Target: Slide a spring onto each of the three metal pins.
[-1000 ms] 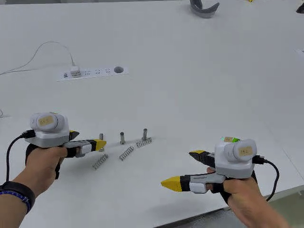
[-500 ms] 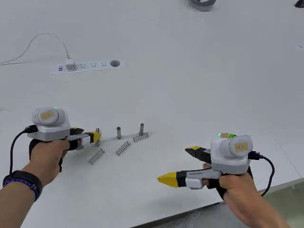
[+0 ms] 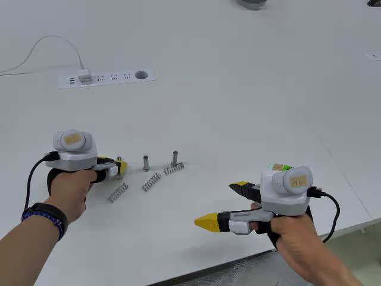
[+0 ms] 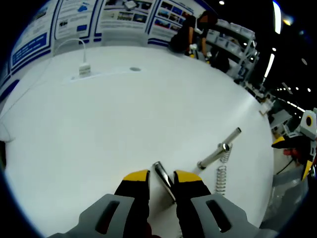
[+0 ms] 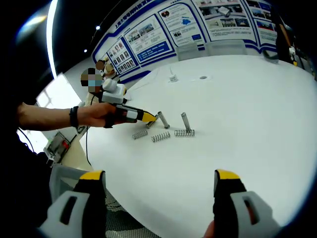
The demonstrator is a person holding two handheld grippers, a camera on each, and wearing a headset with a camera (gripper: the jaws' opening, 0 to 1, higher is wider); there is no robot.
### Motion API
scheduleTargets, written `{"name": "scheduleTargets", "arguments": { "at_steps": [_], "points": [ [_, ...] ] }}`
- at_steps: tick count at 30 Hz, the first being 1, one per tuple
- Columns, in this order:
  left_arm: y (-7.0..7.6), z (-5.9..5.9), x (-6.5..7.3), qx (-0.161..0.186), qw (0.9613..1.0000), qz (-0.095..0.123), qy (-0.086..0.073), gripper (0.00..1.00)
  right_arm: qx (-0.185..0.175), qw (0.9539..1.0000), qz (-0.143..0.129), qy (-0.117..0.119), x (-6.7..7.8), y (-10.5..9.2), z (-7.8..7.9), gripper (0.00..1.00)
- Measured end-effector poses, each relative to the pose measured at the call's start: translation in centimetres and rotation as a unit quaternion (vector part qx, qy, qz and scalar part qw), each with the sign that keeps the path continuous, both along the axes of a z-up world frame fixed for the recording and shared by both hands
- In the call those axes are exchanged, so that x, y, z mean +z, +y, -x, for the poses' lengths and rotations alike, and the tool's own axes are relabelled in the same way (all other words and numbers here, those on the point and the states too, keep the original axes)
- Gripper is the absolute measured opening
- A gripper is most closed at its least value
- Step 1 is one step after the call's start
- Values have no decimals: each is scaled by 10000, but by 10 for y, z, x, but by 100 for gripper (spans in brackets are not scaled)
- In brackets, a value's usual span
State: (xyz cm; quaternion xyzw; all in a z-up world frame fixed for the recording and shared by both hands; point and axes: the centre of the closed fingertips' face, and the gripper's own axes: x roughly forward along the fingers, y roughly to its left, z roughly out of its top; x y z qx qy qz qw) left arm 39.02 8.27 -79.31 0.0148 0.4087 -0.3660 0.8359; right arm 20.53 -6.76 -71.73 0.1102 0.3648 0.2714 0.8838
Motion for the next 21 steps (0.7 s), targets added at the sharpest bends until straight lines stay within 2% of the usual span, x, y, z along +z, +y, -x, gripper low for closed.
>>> {"name": "scheduleTargets", "arguments": {
  "at_steps": [4,6,9,12,21],
  "points": [
    [5,-1,1,11,10000,-19,3,15,4,10000,-11,10,-1,0,1,91],
    [11,-3,2,-52,9998,-172,-93,15,16,10000,-3,17,-2,1,1,91],
    [16,-2,3,-115,9995,-264,-111,15,50,10000,-28,20,-2,3,1,91],
    [24,-5,3,-210,9983,-473,-265,13,76,10000,-12,7,-2,4,1,91],
    [22,-11,0,-272,9970,-608,-406,14,159,9999,-8,33,-3,9,2,91]
  ]
}}
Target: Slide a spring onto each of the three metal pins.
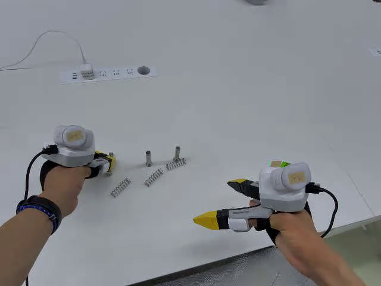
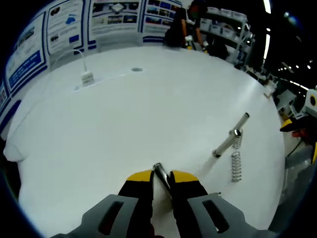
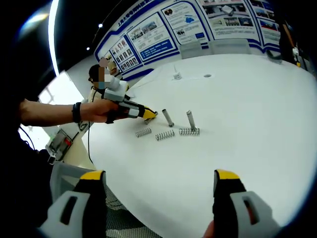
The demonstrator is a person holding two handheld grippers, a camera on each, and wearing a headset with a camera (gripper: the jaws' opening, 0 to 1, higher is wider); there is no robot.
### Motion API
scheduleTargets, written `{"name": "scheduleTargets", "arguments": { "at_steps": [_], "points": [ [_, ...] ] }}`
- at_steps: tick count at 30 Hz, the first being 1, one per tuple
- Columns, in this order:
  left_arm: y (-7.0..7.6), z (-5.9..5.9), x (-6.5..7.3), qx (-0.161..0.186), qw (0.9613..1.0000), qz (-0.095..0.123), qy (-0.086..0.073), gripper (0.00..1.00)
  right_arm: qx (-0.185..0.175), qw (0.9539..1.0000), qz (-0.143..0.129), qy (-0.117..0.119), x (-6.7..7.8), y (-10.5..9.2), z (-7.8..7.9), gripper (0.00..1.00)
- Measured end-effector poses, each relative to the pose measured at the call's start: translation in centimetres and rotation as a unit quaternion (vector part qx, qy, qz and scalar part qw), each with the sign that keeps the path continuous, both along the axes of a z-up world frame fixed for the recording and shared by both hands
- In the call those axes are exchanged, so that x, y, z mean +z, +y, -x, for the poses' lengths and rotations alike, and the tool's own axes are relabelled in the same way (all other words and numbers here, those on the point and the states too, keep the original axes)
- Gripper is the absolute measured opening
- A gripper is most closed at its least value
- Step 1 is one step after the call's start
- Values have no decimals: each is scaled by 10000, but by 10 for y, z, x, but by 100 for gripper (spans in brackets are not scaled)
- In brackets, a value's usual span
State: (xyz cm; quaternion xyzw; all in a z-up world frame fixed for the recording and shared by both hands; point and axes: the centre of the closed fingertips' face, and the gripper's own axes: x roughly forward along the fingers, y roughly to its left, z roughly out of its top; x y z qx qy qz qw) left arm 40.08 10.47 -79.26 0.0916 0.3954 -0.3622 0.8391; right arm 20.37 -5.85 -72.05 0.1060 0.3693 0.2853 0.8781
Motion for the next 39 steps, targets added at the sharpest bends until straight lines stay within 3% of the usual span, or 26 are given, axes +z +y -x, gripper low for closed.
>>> {"name": "scheduleTargets", "arguments": {
  "at_steps": [8,13,14,22,23,26,35,39],
  "points": [
    [-7,-4,-2,-58,9997,-148,-193,13,-30,10000,8,-3,1,-3,-2,90],
    [-8,-1,-3,-313,9988,-254,-292,9,-51,10000,3,-24,2,-5,-2,90],
    [-8,-1,-3,-382,9982,-294,-363,9,-53,10000,5,-24,1,-6,-2,90],
    [-12,-1,-5,-662,9953,-500,-493,12,-44,10000,5,9,-1,-6,-1,90],
    [-13,-2,-5,-703,9948,-522,-518,14,-45,10000,1,5,-1,-6,-2,90],
    [-17,2,-4,-1204,9867,-779,-763,17,-74,10000,-19,-4,0,-6,-4,90],
    [-15,7,-3,-1314,9855,-831,-674,12,-116,9999,-19,-27,3,-8,-6,90],
    [-14,8,-1,-1582,9801,-985,-689,9,-94,10000,-17,-14,1,-7,-3,90]
  ]
}}
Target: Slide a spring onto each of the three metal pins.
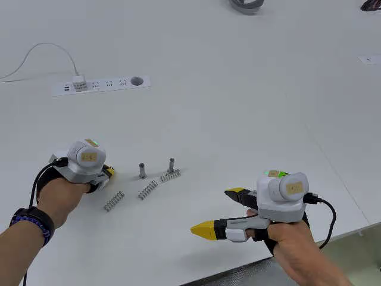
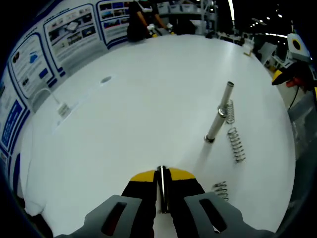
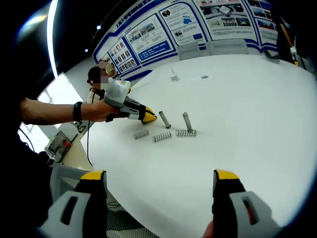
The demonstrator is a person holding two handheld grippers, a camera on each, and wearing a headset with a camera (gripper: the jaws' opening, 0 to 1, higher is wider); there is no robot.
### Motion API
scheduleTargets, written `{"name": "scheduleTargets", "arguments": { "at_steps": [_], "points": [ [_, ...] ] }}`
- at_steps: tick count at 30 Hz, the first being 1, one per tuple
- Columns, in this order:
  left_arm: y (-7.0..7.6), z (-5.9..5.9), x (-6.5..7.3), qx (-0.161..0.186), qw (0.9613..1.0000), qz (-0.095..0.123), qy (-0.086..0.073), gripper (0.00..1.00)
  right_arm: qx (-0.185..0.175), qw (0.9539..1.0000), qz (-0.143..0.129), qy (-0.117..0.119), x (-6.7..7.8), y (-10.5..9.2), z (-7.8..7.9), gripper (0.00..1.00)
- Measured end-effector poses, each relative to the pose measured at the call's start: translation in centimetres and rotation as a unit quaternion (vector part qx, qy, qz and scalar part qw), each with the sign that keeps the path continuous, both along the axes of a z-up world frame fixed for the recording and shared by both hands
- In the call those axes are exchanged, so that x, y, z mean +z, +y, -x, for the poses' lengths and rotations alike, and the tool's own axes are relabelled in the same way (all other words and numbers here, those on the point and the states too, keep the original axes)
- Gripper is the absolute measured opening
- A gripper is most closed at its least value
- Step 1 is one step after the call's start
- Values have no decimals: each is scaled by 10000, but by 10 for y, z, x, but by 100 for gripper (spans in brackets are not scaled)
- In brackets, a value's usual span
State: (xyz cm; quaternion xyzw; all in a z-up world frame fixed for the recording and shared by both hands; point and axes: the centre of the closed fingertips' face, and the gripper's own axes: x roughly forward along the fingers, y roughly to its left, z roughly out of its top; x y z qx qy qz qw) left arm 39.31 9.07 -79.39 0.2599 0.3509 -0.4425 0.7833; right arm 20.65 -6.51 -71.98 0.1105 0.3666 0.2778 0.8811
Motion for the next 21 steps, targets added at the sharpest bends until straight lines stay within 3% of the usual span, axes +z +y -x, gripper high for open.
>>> {"name": "scheduleTargets", "arguments": {
  "at_steps": [5,8,21],
  "points": [
    [5,0,2,178,9995,26,249,7,-19,10000,-30,-5,0,2,3,90],
    [6,3,5,351,9985,243,346,7,-38,10000,-37,-22,1,1,4,90],
    [20,9,28,761,9951,584,226,7,-106,9999,-84,-91,5,-1,5,88]
  ]
}}
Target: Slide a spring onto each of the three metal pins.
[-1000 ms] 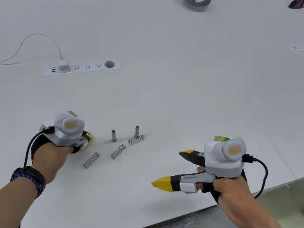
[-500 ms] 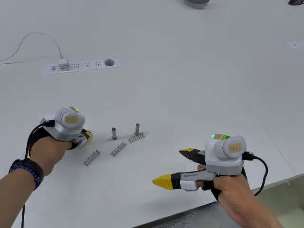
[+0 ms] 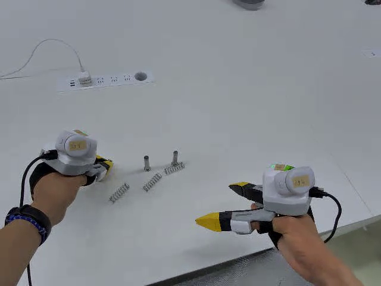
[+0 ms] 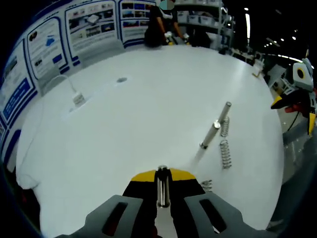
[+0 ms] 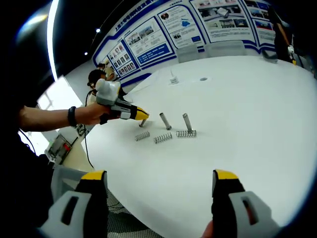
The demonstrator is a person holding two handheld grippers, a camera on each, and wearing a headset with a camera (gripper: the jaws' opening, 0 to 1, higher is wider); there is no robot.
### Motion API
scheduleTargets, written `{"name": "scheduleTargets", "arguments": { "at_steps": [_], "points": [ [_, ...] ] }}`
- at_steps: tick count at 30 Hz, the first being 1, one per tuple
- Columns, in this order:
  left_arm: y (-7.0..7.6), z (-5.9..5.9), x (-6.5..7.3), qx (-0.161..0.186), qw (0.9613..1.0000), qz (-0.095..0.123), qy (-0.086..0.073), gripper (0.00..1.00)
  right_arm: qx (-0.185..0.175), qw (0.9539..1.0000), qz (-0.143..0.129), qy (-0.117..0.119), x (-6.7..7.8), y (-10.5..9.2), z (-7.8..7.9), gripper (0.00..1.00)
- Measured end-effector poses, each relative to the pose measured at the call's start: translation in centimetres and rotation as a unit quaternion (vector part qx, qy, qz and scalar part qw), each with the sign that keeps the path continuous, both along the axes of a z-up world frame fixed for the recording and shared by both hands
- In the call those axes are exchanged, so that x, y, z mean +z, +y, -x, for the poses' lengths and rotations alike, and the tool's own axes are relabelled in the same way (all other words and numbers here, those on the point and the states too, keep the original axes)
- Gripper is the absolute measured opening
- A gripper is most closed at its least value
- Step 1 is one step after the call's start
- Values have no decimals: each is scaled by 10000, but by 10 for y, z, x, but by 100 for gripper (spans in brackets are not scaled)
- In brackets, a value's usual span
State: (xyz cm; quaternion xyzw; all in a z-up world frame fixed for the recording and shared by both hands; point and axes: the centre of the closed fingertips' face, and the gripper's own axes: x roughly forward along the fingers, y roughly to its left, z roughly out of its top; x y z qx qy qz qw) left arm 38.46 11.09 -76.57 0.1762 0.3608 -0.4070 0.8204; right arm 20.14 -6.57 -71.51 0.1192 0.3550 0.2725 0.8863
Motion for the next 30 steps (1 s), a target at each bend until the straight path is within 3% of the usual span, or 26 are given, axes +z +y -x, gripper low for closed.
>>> {"name": "scheduleTargets", "arguments": {
  "at_steps": [12,30],
  "points": [
    [13,11,9,201,9997,139,-69,7,88,9999,1,-49,4,7,0,88],
    [31,24,13,390,9990,164,-135,8,159,9999,18,-51,5,11,5,89]
  ]
}}
